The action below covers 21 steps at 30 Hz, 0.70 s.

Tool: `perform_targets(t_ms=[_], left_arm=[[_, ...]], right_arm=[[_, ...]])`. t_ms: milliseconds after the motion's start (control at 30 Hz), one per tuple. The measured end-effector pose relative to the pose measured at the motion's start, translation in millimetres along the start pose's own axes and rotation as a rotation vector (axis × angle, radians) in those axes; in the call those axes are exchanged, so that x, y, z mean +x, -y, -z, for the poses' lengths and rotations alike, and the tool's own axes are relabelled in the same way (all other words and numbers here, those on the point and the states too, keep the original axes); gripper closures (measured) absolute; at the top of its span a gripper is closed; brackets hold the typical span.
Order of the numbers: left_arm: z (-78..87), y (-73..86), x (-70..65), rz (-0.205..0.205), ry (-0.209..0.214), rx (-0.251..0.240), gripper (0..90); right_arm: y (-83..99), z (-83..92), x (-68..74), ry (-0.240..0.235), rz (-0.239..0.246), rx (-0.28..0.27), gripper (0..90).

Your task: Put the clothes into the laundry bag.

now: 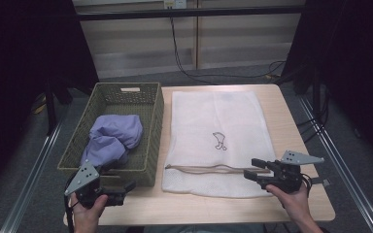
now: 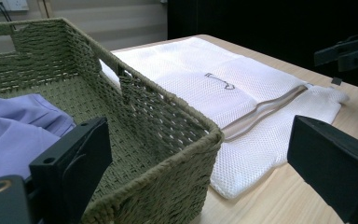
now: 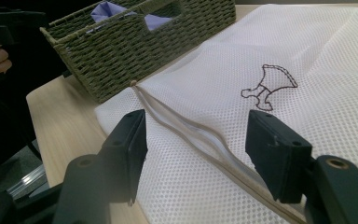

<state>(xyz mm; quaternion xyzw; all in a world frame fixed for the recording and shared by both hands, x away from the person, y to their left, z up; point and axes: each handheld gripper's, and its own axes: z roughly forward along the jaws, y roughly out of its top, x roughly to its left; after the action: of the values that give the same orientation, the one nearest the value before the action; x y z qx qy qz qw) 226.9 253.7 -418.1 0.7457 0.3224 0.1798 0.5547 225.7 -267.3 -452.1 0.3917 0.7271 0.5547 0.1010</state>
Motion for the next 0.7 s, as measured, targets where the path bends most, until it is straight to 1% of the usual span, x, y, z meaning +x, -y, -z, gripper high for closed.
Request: perform_targets(t_ms=[67, 100, 133, 167, 200, 267, 300, 367, 433, 467, 500, 533, 567, 600, 633, 667, 700], left_arm=[[-1.0, -0.3, 0.2, -0.004, -0.001, -0.001, 6.1], [-1.6, -0.3, 0.4, -0.002, 0.008, -0.004, 6.1], [-1.8, -0.6, 0.4, 0.0, 0.003, -0.002, 6.1], [-1.8, -0.6, 0.4, 0.0, 0.003, -0.002, 6.1], [-1.8, -0.6, 0.6, 0.0, 0.007, -0.003, 6.1], [-1.5, -0.5, 0.4, 0.003, -0.001, 0.001, 6.1], [-1.7, -0.4, -0.1, 0.004, -0.004, 0.005, 6.1], [-1.7, -0.4, -0.2, 0.003, -0.003, 0.004, 6.1], [-1.9, -0.3, -0.1, 0.008, 0.001, 0.004, 6.2], [-2.9, -0.4, -0.3, 0.01, -0.004, 0.002, 6.2], [-2.9, -0.4, -0.3, 0.01, -0.004, 0.002, 6.2], [-3.7, -0.3, 0.0, 0.009, -0.001, 0.003, 6.2], [-3.7, -0.3, 0.0, 0.009, -0.001, 0.003, 6.1], [-3.8, -0.3, 0.2, 0.007, 0.0, 0.004, 6.2], [-3.9, -0.2, 0.3, 0.005, -0.001, 0.003, 6.2], [-3.1, 0.0, 0.0, 0.008, -0.004, 0.006, 6.2], [-3.1, 0.0, 0.0, 0.008, -0.004, 0.006, 6.2]], right_arm=[[-1.0, -3.6, -1.2, -0.02, -0.002, 0.003, 40.3], [-1.0, -3.6, -1.2, -0.02, -0.002, 0.003, 40.3], [-2.4, -8.6, -0.7, -0.032, -0.006, 0.011, 40.9], [-2.4, -8.6, -0.7, -0.032, -0.006, 0.011, 40.9], [-3.5, -13.6, 1.1, -0.047, 0.001, 0.023, 40.8], [-4.1, -15.7, 2.4, -0.045, 0.009, 0.028, 40.3], [-5.6, -20.4, 4.0, -0.055, 0.009, 0.044, 39.6], [-6.2, -23.0, 4.7, -0.062, 0.014, 0.052, 39.9], [-6.8, -28.9, 5.6, -0.074, 0.022, 0.075, 41.8], [-8.1, -33.8, 6.3, -0.083, 0.025, 0.089, 43.9], [-8.1, -33.8, 6.3, -0.083, 0.025, 0.089, 43.9], [-10.6, -39.4, 6.6, -0.095, 0.036, 0.098, 46.1], [-10.6, -39.4, 6.6, -0.095, 0.036, 0.098, 46.1], [-13.9, -44.7, 7.5, -0.101, 0.037, 0.112, 49.6], [-13.9, -44.7, 7.5, -0.101, 0.037, 0.112, 49.6], [-16.6, -49.6, 10.6, -0.106, 0.041, 0.148, 50.7], [-16.6, -49.6, 10.6, -0.106, 0.041, 0.148, 50.7]])
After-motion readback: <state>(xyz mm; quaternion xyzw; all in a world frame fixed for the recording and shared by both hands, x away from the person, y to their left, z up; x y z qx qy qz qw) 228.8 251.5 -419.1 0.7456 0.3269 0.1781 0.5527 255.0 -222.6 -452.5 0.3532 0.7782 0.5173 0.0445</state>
